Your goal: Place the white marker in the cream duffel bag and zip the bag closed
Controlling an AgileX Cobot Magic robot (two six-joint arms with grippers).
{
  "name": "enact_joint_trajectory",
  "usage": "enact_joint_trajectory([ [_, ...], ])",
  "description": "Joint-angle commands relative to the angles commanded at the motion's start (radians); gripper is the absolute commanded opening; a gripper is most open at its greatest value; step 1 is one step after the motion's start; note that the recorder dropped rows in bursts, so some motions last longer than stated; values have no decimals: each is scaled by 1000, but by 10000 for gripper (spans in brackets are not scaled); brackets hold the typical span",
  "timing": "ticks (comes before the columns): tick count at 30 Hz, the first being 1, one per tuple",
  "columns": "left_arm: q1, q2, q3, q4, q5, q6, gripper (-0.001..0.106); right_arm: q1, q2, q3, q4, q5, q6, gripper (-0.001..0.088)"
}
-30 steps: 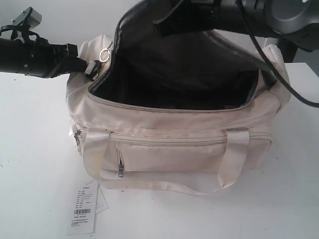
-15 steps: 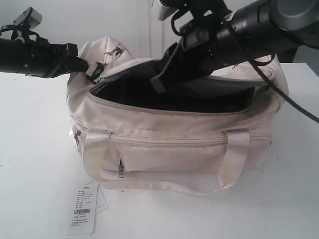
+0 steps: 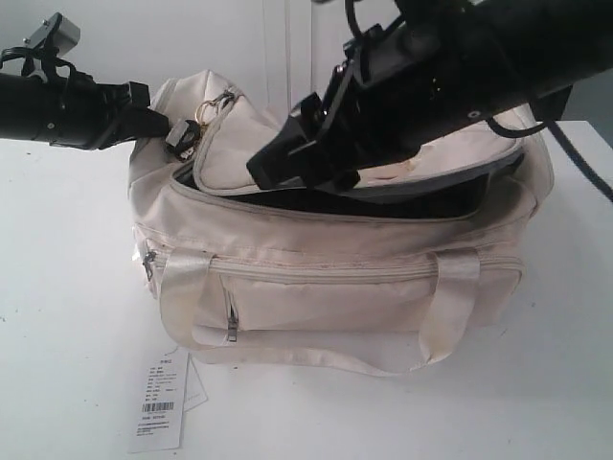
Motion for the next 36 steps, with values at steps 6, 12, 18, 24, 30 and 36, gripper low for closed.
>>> enact_joint_trajectory([
  [6, 0, 0, 0, 0, 0, 0, 0, 61, 77, -51, 91, -92, -66, 467],
  [12, 0, 0, 0, 0, 0, 0, 0, 129, 207, -189, 22, -205, -68, 453],
  [18, 0, 0, 0, -7, 9, -68, 0, 139, 344, -322, -320, -294, 96, 478],
  [24, 0, 0, 0, -17, 12, -71, 0, 139, 455, -411, -512, -336, 68, 557],
  [30, 0, 0, 0, -22, 14, -71, 0, 139, 520, -453, -555, -389, -39, 557],
  [36, 0, 0, 0, -22, 13, -69, 0, 139, 567, -485, -560, -410, -115, 557],
])
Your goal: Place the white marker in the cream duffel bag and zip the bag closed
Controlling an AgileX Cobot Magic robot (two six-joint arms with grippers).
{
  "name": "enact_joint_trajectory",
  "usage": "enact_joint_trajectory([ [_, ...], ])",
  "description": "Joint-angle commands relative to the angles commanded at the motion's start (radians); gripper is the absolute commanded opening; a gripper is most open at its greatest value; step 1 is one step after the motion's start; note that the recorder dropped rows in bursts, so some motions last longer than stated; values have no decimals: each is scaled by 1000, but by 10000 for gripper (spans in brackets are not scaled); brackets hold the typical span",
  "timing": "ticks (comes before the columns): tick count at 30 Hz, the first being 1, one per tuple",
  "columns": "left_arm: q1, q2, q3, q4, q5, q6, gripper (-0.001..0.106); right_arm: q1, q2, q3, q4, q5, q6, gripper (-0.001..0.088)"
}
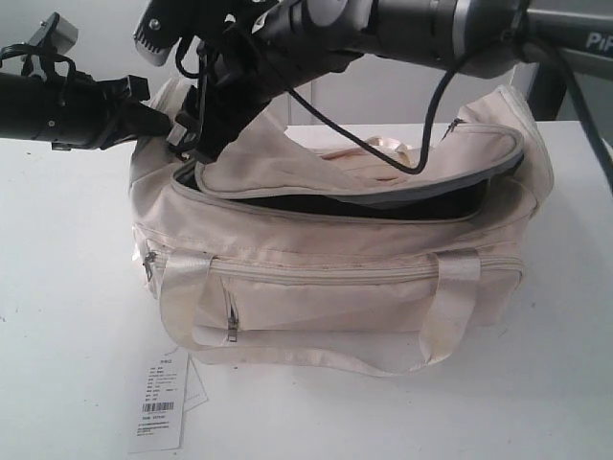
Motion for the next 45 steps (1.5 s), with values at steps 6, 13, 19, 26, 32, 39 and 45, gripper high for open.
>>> enact_joint_trajectory([
  [6, 0, 0, 0, 0, -2, 2, 0, 0, 36, -22, -4, -63, -36, 625],
  [13, 0, 0, 0, 0, -2, 2, 0, 0, 76, -29, -105, -37, -69, 638],
  [19, 0, 0, 0, 0, -2, 2, 0, -2, 93, -31, -187, -39, -69, 635],
  [26, 0, 0, 0, 0, 0, 5, 0, -2, 123, -31, -198, -85, -69, 634],
  [32, 0, 0, 0, 0, 2, 6, 0, -2, 174, -60, -222, -99, -67, 564],
  [39, 0, 0, 0, 0, 2, 6, 0, -2, 190, -78, -222, -96, -67, 254],
  [45, 0, 0, 0, 0, 0, 10, 0, -2, 176, -78, -221, -43, -53, 0],
])
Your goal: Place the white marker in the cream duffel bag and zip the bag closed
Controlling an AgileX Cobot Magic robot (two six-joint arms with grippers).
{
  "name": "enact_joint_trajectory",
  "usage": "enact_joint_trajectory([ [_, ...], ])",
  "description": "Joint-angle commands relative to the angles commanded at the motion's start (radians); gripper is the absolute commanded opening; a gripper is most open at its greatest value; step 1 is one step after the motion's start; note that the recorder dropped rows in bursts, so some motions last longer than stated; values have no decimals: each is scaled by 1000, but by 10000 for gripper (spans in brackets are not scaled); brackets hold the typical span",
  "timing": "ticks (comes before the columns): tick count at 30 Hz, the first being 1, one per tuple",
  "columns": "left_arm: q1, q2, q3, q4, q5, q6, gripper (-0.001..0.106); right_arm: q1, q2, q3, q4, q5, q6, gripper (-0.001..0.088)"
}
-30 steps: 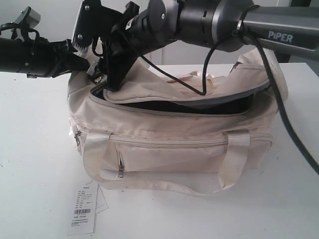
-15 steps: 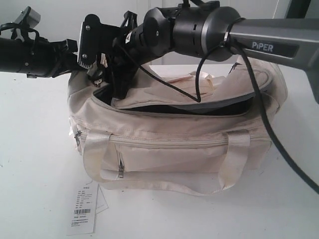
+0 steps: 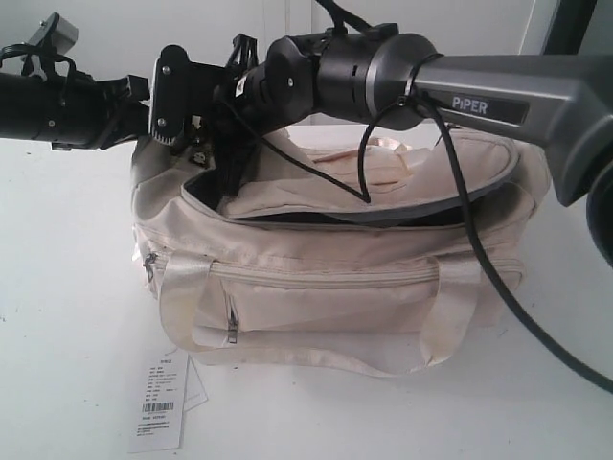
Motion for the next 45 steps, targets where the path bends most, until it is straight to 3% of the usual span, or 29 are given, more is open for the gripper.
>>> enact_joint_trajectory([
  [4, 0, 0, 0, 0, 0, 14, 0, 0, -33, 0, 3, 61, 43, 0],
  [13, 0, 0, 0, -7, 0, 18, 0, 0, -115, 0, 4, 105, 285, 0],
  [38, 0, 0, 0, -7, 0, 18, 0, 2, -154, 0, 250, 193, 305, 0],
  [45, 0, 0, 0, -7, 0, 18, 0, 2, -169, 0, 265, 238, 303, 0],
])
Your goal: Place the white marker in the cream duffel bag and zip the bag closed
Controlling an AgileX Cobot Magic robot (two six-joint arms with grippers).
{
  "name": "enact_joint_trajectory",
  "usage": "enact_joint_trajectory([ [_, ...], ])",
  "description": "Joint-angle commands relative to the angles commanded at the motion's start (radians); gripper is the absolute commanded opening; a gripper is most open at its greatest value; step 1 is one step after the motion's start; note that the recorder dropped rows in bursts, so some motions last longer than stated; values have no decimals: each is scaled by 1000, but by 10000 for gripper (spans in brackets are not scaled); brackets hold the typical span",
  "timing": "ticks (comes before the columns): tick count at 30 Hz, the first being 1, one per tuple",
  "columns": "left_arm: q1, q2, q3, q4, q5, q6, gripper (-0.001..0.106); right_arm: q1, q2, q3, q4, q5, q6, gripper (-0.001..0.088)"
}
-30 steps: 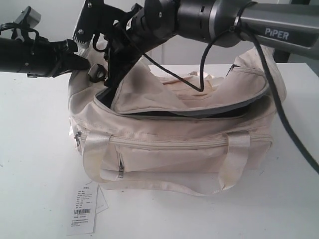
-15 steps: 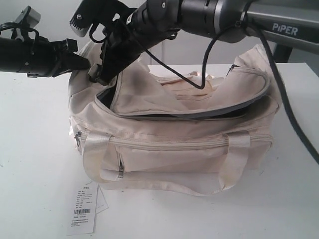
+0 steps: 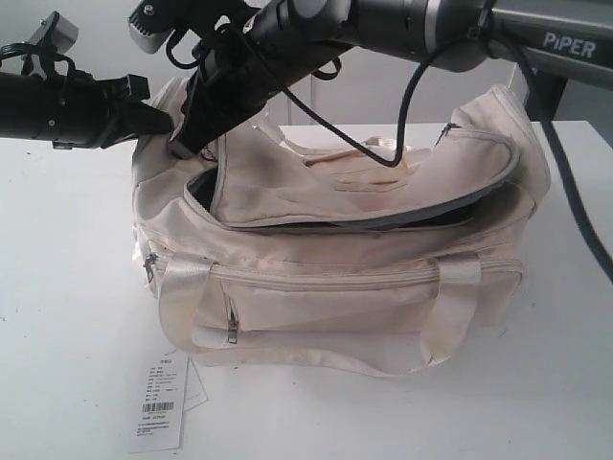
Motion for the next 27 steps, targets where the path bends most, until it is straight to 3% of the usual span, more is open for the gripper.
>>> enact_joint_trajectory([
  [27, 0, 0, 0, -4, -10, 4, 0, 0, -51, 6, 109, 135, -2, 0],
])
